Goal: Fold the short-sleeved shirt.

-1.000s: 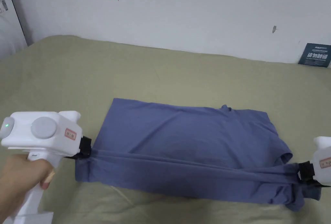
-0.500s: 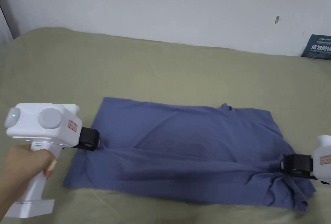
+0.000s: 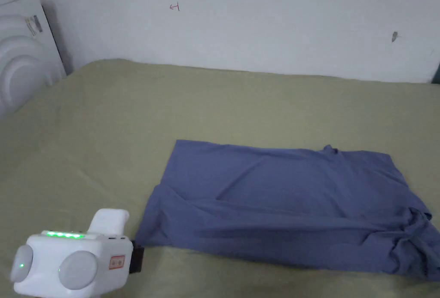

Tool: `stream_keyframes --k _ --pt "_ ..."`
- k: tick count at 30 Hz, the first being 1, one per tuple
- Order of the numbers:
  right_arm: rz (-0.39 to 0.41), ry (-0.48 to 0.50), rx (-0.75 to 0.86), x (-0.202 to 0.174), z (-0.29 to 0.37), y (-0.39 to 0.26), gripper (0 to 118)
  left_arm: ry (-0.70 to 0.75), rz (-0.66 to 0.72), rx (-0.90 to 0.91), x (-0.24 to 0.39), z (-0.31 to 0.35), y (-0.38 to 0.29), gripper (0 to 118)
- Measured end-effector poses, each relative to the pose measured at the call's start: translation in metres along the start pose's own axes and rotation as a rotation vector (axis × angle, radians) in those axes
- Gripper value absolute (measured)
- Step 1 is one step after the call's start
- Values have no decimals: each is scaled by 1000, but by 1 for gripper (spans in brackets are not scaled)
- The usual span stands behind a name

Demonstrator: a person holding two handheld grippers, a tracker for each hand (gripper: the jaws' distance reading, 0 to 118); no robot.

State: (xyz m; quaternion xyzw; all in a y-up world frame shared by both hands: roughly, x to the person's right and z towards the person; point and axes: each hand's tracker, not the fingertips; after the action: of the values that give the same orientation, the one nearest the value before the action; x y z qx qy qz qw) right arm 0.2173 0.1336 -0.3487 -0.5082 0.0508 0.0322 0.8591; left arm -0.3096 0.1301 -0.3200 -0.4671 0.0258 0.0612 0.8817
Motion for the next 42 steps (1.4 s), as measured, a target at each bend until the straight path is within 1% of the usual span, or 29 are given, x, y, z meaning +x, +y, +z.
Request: stream_keyframes --k 4,5,6,8,9,11,13,15,18,19,20,21,22,23,24,25,26,28,30,31,32,33,34,35,36,37,39,42 --pt "-3 6 -22 -5 -10 -4 0 -7 2 -21 1 -7 4 0" --pt "0 10 -22 -5 -11 -3 0 -9 0 -25 0 -11 10 9" --pt "-2 11 -24 -2 -16 3 0 -3 1 -28 -2 -16 17 27" --pt "-6 13 -17 1 -18 6 0 22 11 -25 1 -25 35 92" --pt "-9 15 -14 3 -19 8 0 28 16 -26 -4 -35 43 97" --pt "-21 18 -7 6 -16 12 0 26 33 -22 -5 -45 58 96" --pt "-37 22 -3 13 -16 15 0 27 40 -59 -14 -70 70 96" --pt "-43 17 -1 18 -15 18 0 95 46 -106 -13 -90 77 96" --pt "-59 -5 8 31 -20 25 0 89 50 -142 -15 -110 78 94" --pt "-82 -10 10 38 -25 31 0 102 57 -138 -11 -111 76 92" --pt "-111 -14 12 43 -29 35 4 117 55 -116 -9 -105 73 89" --pt "-133 -26 11 49 -36 41 18 139 44 -96 -8 -100 74 79" --pt "-145 -22 5 51 -40 47 42 139 17 -76 -3 -93 75 56" --pt "-164 -8 3 55 -49 53 84 124 -4 -62 0 -87 77 14" --pt "-184 16 2 59 -59 59 108 77 -1 -58 0 -85 77 4" --pt "-202 33 9 63 -68 64 115 90 5 -59 0 -83 78 4" --pt "-219 37 22 64 -74 70 111 91 1 -65 -1 -82 79 4" --pt "-239 -6 4 66 -93 83 108 87 -12 -66 3 -79 81 4" --pt "-236 -3 3 63 -105 90 106 75 1 -82 -2 -80 80 4" --pt "-229 -15 -2 62 -109 93 98 74 7 -89 1 -81 82 4" --pt "-201 -32 -11 61 -111 95 70 74 8 -92 0 -82 80 4" --pt "-163 -64 -12 59 -110 95 39 71 7 -102 -2 -83 78 4" --pt "-145 -80 -19 57 -107 93 15 67 6 -109 -3 -83 76 4" --pt "-162 -67 -15 57 -105 91 9 64 7 -110 -1 -83 78 4" --pt "-200 -53 -3 59 -99 88 8 62 9 -108 -2 -82 77 4" --pt "-209 -40 -14 62 -94 85 7 55 18 -107 -4 -81 76 4" --pt "-202 -31 -26 63 -86 81 7 46 29 -109 -4 -80 79 4" --pt "-169 -24 11 64 -69 75 6 30 23 -106 -6 -69 78 4"
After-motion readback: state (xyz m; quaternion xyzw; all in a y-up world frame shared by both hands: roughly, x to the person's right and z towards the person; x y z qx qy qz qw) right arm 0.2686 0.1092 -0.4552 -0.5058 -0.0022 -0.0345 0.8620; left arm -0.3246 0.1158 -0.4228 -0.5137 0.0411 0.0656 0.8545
